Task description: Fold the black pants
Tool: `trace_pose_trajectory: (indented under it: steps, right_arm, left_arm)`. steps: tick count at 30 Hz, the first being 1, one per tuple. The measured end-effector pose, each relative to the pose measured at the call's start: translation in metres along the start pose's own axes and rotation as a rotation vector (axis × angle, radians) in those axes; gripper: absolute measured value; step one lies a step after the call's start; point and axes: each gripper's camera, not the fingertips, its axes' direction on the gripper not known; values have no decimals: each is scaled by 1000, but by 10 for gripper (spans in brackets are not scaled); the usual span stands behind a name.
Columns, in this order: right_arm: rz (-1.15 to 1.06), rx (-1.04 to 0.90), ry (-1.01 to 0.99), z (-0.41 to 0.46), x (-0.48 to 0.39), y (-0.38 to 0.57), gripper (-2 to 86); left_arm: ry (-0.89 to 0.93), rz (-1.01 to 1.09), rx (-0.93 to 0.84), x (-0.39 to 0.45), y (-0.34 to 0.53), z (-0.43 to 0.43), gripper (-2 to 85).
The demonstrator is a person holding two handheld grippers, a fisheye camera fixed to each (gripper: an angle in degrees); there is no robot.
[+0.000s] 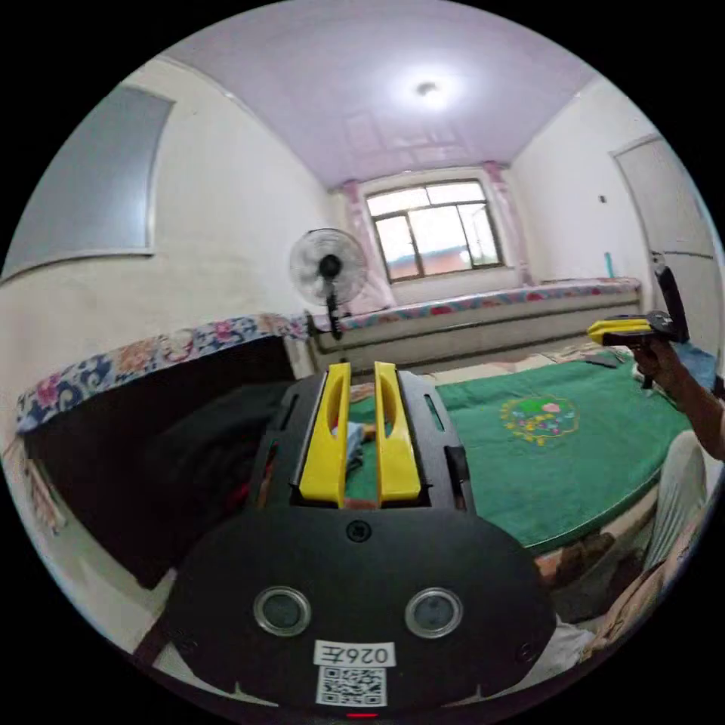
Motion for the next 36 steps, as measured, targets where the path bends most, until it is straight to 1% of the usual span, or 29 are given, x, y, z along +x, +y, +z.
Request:
trace_pose_trajectory:
  steps: [1, 2, 3, 7, 8, 10, 11, 13, 15, 18, 22, 24, 26, 29, 31, 33, 34, 36]
  right_arm:
    - [26, -12, -75, 37, -16, -13, 33]
    - [36, -20, -111, 56, -24, -19, 37]
    - [55, -40, -177, 93, -40, -31, 45]
    - [126, -103, -365, 211, -94, -69, 72]
    - [132, -114, -386, 227, -101, -74, 74]
    - [162, -166, -422, 286, -128, -91, 90]
    - [164, -175, -427, 299, -135, -95, 93]
    - [171, -180, -433, 346, -161, -107, 102]
    - [179, -173, -434, 377, -177, -117, 105]
    - [187, -189, -444, 429, -201, -133, 107]
    - [211, -233, -490, 501, -230, -147, 108]
    - [210, -259, -490, 531, -243, -149, 117]
    - [204, -285, -474, 561, -258, -149, 128]
    - [184, -355, -463, 607, -281, -147, 141]
    - [152, -451, -492, 640, -301, -144, 146]
    - [109, -506, -487, 656, -315, -143, 145]
    - [62, -519, -449, 661, -323, -142, 142]
    - [30, -532, -434, 668, -331, -140, 133]
  left_arm:
    - [-31, -29, 0, -21, 3, -9, 82]
    - [-76, -76, -7, -58, 8, -23, 98]
    - [-101, -125, -18, -92, 11, -36, 103]
    - [-110, -264, -21, -179, 8, -65, 117]
    - [-117, -316, -8, -206, 3, -73, 122]
    - [-156, -409, -33, -248, -9, -80, 132]
    - [-149, -456, -57, -276, -19, -81, 141]
    - [-79, -539, -89, -319, -37, -82, 161]
    - [95, -662, -97, -375, -62, -81, 178]
    - [242, -753, -158, -434, -93, -76, 202]
    - [351, -786, -231, -477, -121, -75, 218]
    - [467, -810, -289, -497, -137, -72, 222]
    - [526, -807, -354, -506, -150, -68, 216]
    - [535, -786, -340, -520, -178, -82, 201]
    - [534, -761, -306, -528, -194, -94, 199]
    - [567, -733, -295, -538, -214, -104, 206]
    - [575, -733, -298, -541, -219, -105, 206]
    - [585, -742, -319, -553, -235, -109, 192]
